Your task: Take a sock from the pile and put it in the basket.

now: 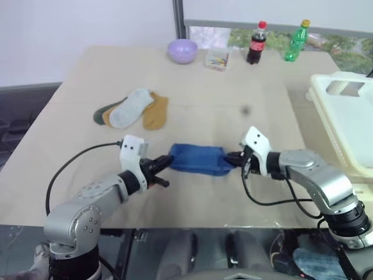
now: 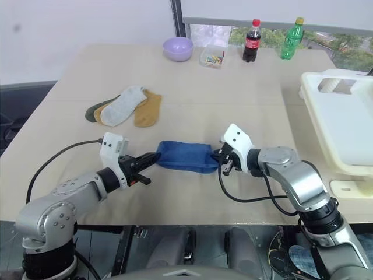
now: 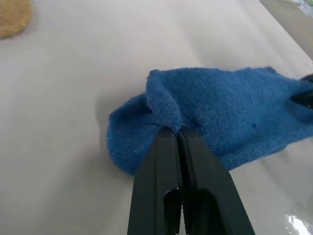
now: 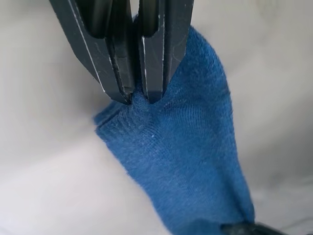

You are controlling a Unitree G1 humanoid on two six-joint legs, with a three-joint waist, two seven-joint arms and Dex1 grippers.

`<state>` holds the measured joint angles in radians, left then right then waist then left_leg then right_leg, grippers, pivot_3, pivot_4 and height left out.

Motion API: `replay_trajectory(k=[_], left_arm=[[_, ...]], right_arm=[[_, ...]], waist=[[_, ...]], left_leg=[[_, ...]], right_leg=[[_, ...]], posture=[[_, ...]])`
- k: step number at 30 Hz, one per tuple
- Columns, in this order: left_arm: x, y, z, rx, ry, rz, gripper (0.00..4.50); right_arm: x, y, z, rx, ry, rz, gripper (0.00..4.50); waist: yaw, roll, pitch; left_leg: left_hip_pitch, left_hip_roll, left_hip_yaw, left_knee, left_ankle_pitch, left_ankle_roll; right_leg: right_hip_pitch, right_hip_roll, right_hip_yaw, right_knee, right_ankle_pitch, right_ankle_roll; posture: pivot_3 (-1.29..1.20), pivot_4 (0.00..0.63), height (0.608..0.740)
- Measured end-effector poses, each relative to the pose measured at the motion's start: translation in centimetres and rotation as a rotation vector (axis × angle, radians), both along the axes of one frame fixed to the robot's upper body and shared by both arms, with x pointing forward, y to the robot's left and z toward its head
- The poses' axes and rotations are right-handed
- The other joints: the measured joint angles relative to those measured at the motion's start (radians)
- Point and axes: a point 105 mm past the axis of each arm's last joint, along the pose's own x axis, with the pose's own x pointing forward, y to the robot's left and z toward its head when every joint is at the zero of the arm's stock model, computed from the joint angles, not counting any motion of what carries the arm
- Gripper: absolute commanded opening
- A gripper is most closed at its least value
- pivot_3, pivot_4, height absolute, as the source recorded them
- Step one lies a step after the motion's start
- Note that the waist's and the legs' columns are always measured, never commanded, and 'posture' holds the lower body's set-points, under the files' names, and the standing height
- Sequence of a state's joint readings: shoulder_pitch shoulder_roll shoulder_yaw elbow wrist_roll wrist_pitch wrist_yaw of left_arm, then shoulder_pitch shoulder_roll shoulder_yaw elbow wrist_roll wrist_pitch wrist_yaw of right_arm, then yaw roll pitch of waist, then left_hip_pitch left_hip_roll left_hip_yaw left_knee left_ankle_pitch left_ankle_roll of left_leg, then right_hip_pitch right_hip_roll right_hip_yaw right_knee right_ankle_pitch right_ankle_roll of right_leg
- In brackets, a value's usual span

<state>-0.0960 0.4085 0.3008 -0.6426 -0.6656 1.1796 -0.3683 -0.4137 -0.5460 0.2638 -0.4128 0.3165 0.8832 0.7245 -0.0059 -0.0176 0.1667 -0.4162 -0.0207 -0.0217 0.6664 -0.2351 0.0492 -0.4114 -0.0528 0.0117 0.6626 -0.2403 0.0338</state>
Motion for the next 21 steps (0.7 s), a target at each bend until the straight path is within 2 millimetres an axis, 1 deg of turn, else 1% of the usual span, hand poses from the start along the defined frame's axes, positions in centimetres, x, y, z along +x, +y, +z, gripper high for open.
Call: replay_trajectory(k=[1, 2, 3, 4, 5, 6, 7, 9, 11, 14, 15, 16, 17, 19, 21], left_arm=[[0.0, -0.1, -0.1, 0.003, 0.003, -0.001, 0.00], [0.0, -0.2, -0.4, 0.008, 0.012, -0.005, 0.64], [-0.1, -0.2, -0.8, 0.014, 0.024, -0.007, 0.86], [0.0, -0.1, -1.3, 0.015, 0.043, 0.004, 1.41], [0.0, 0.2, -1.6, 0.017, 0.053, 0.019, 1.92], [0.2, 0.5, -1.8, 0.022, 0.055, 0.032, 2.19], [0.2, 0.6, -1.8, 0.027, 0.054, 0.039, 2.68], [0.1, 0.8, -1.9, 0.030, 0.052, 0.043, 3.52], [0.0, 1.0, -1.9, 0.039, 0.045, 0.033, 3.52], [-0.8, 1.5, -1.7, 0.039, 0.044, -0.022, 3.56], [-1.2, 1.8, -1.5, 0.034, 0.044, -0.047, 3.56], [-1.5, 2.2, -1.3, 0.034, 0.045, -0.078, 3.56], [-1.7, 2.4, -1.0, 0.040, 0.046, -0.099, 3.56], [-2.0, 2.7, -0.6, 0.038, 0.042, -0.131, 3.56], [-1.9, 3.0, -0.7, 0.029, 0.051, -0.138, 3.56]], right_arm=[[0.0, 0.0, 0.0, -0.003, -0.004, -0.002, 0.24], [0.2, 0.0, 0.0, -0.006, -0.013, -0.008, 0.00], [0.2, 0.0, -0.1, -0.009, -0.018, -0.012, 0.00], [0.3, -0.1, -0.3, -0.011, -0.018, -0.021, 0.62], [0.3, -0.1, -0.5, -0.008, -0.013, -0.030, 1.01], [0.3, 0.0, -0.9, -0.003, -0.006, -0.039, 1.30], [0.3, 0.0, -1.3, -0.007, 0.000, -0.041, 1.86], [0.2, 0.0, -1.8, -0.023, -0.012, -0.038, 2.66], [0.1, 0.1, -1.6, -0.008, -0.031, -0.028, 2.66], [-0.3, -0.3, -0.5, 0.027, -0.062, 0.018, 1.46], [-0.4, -0.7, -0.2, 0.021, -0.074, 0.033, 0.94], [-0.5, -1.3, 0.1, 0.006, -0.091, 0.047, 0.55], [-0.5, -1.8, 0.4, -0.004, -0.107, 0.053, 0.05], [-0.5, -2.3, 0.9, -0.017, -0.134, 0.069, 0.01], [-0.6, -2.3, 1.3, -0.014, -0.151, 0.090, 0.01]], waist=[[0.000, 0.000, 0.000], [0.000, 0.000, 0.000], [0.000, 0.000, 0.000], [-0.001, 0.000, 0.000], [-0.001, 0.000, 0.000], [-0.001, 0.000, 0.000], [0.000, 0.000, 0.000], [-0.001, 0.000, 0.000], [-0.001, 0.000, 0.000], [-0.001, 0.001, 0.000], [-0.001, 0.001, 0.000], [-0.001, 0.001, 0.000], [0.000, 0.001, 0.000], [0.000, 0.001, 0.000], [-0.001, 0.001, 0.001]], left_leg=[[0.000, 0.000, 0.000, 0.000, 0.000, 0.000], [0.000, 0.000, 0.000, 0.000, 0.000, 0.000], [0.000, 0.000, 0.000, -0.001, 0.000, 0.000], [0.000, 0.000, 0.000, -0.001, 0.000, 0.000], [0.000, 0.000, 0.000, -0.001, 0.000, 0.000], [0.000, 0.000, 0.000, -0.002, 0.000, 0.000], [0.000, 0.000, 0.000, -0.002, 0.000, 0.000], [0.000, 0.000, 0.000, -0.002, 0.000, 0.000], [0.000, 0.000, 0.000, -0.002, 0.000, 0.000], [0.000, 0.000, 0.000, -0.002, 0.000, 0.000], [0.000, 0.000, 0.000, -0.003, 0.000, 0.000], [0.000, 0.000, 0.000, -0.003, 0.000, 0.000], [0.000, 0.000, 0.000, -0.003, 0.000, 0.000], [0.000, 0.000, 0.000, -0.003, 0.000, 0.000], [0.000, 0.001, 0.000, -0.003, 0.000, 0.000]], right_leg=[[0.000, 0.000, 0.000, 0.000, 0.000, 0.000], [0.000, 0.000, 0.000, 0.000, 0.001, 0.001], [0.000, 0.000, 0.000, 0.000, 0.002, 0.003], [0.000, 0.000, 0.000, 0.000, 0.002, 0.003], [0.000, 0.000, 0.000, 0.000, 0.002, 0.003], [0.000, 0.000, 0.000, 0.000, 0.002, 0.003], [0.000, 0.000, 0.000, 0.000, 0.002, 0.003], [0.000, 0.000, 0.000, -0.001, 0.002, 0.003], [0.000, 0.000, 0.000, -0.001, 0.002, 0.003], [0.000, 0.000, 0.000, -0.001, 0.000, 0.000], [-0.001, 0.000, 0.000, -0.002, 0.000, 0.000], [-0.001, 0.000, 0.000, -0.002, 0.000, -0.001], [-0.001, -0.001, -0.001, -0.002, 0.000, -0.001], [0.000, -0.001, -0.001, -0.002, -0.001, -0.001], [0.000, -0.001, 0.000, -0.002, -0.001, -0.001]], posture=[[0.00, 0.150, 0.740], [0.00, 0.150, 0.740], [0.00, 0.150, 0.740], [0.00, 0.150, 0.740], [0.00, 0.150, 0.740], [0.00, 0.150, 0.740], [0.00, 0.150, 0.740], [0.00, 0.150, 0.740], [0.00, 0.150, 0.740], [0.00, 0.150, 0.740], [0.00, 0.150, 0.740], [0.00, 0.150, 0.740], [0.00, 0.150, 0.740], [0.00, 0.150, 0.740], [0.00, 0.150, 0.740]])
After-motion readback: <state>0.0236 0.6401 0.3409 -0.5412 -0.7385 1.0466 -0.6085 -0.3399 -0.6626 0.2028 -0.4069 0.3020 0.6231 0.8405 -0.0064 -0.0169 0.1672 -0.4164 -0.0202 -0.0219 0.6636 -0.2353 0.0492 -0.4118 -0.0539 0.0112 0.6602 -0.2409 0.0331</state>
